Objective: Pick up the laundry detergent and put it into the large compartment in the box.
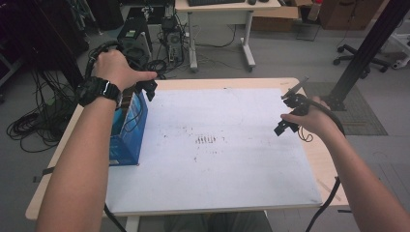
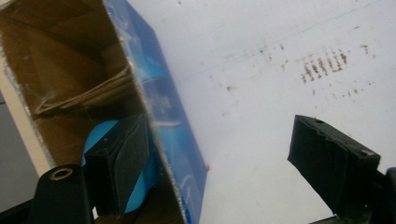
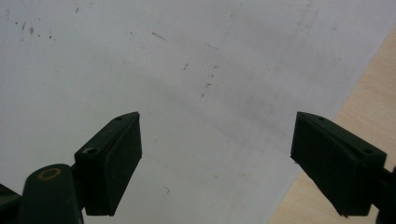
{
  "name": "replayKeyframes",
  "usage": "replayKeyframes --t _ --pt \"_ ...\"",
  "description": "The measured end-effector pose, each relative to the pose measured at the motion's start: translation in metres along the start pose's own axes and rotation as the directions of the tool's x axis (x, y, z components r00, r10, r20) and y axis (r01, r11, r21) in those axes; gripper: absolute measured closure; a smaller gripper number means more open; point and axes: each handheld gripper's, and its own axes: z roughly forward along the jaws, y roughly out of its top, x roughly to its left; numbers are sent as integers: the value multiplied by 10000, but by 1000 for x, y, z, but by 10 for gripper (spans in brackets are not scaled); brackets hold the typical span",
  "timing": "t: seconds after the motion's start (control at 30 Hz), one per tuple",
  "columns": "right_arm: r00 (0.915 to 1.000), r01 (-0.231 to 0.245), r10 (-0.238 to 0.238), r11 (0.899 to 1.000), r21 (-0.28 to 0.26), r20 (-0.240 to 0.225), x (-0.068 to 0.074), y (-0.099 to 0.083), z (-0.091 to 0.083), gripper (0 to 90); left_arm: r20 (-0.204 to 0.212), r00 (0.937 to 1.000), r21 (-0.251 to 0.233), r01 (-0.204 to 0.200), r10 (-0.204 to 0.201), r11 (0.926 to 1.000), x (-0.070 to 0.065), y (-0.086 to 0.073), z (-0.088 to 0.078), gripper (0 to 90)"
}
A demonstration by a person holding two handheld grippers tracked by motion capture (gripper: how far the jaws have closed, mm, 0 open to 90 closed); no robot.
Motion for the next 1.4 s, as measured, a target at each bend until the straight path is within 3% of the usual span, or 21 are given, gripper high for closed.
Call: replayKeyframes --t 0.3,0.53,1.1,1.4 --pt "10000 22 -22 10000 2 23 0 0 -1 168 -116 9989 89 -464 465 9989 -13 4 5 201" --pt "10000 -5 5 10000 4 30 -1 -1 -1 168 101 9977 60 -667 667 9978 -22 6 9 201" --pt "10000 7 -7 10000 14 31 -2 -3 -2 168 371 9903 309 -1353 1341 9903 -44 10 27 202" --pt "10000 13 -13 10000 -15 -11 -2 -5 0 167 270 9870 449 -1594 1583 9862 -52 10 32 202"
